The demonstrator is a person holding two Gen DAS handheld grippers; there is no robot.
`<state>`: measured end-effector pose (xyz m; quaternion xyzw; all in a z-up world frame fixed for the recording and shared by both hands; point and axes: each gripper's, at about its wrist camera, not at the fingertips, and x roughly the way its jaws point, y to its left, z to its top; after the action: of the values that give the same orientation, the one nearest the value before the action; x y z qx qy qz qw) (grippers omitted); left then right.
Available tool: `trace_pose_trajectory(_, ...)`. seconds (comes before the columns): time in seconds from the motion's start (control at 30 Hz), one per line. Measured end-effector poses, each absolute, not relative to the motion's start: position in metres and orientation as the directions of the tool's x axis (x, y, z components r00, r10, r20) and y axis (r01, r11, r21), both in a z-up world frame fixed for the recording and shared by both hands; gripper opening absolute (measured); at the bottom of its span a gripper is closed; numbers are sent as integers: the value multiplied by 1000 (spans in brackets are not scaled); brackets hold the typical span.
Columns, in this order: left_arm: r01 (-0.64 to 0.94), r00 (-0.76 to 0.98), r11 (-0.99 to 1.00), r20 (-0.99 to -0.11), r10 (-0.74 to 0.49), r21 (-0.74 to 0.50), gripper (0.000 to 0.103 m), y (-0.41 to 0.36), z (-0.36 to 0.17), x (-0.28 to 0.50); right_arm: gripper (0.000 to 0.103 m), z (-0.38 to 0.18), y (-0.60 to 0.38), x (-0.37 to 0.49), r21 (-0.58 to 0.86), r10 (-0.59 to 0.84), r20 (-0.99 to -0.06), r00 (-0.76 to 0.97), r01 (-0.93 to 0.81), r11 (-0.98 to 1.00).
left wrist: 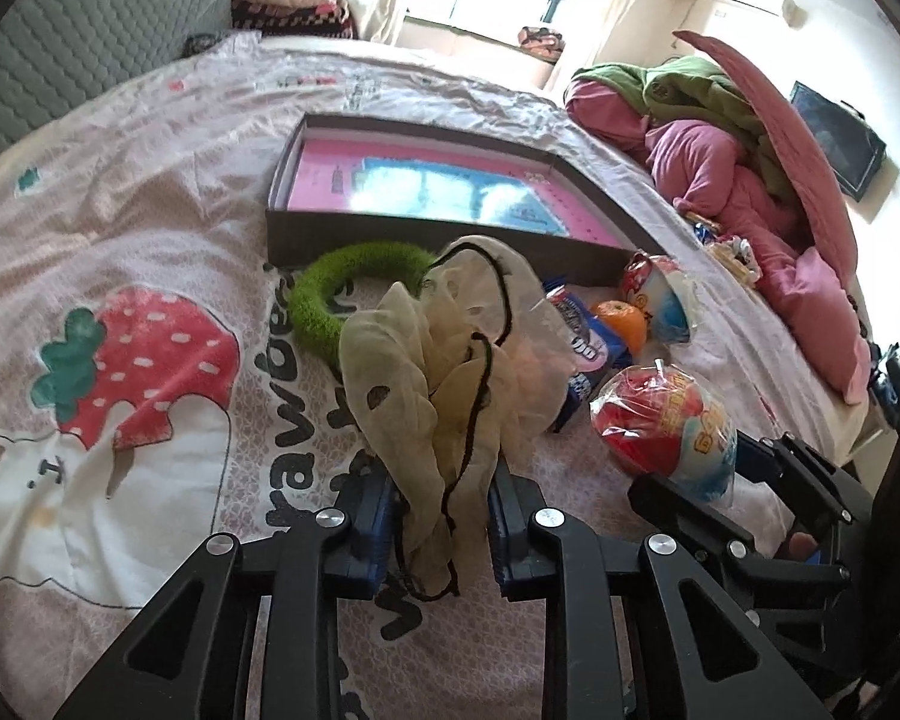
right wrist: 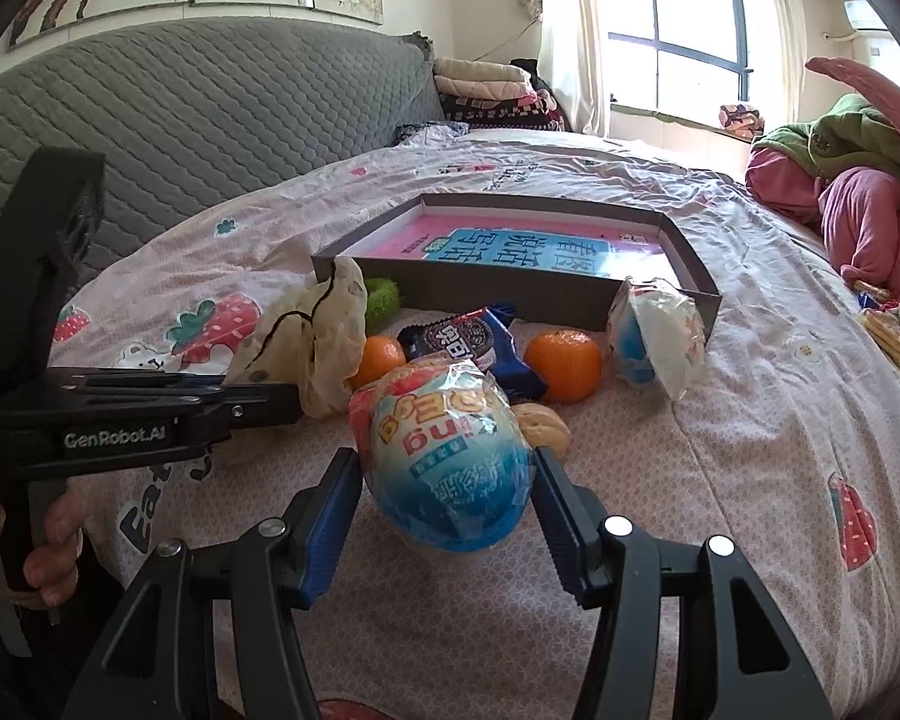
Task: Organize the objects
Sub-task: 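Grasp the cream mesh bag with the left gripper while the right gripper grasps the blue toy egg, then carry the mesh bag and blue toy egg over the grey box with both grippers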
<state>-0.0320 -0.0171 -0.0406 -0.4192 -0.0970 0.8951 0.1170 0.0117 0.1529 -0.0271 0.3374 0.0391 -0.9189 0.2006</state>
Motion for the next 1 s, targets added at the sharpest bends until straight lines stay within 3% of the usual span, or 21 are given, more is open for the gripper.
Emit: trace_pose_trajectory(1.0,-144,-716,-980,-668,200,-140,26,13,-3,-41,57,11,181,-6,53,-300,-556,-775,327,-944)
